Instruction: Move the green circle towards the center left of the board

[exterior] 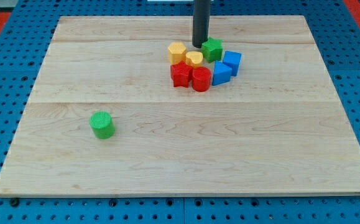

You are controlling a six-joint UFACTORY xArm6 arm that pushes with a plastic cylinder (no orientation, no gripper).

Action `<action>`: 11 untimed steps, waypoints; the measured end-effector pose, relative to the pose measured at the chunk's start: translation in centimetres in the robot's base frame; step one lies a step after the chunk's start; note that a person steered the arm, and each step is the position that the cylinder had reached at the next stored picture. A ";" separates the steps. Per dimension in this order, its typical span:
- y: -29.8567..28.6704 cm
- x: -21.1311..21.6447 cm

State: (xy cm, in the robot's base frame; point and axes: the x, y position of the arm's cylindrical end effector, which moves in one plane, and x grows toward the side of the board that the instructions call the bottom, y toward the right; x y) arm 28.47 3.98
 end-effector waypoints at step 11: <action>-25.3 21.6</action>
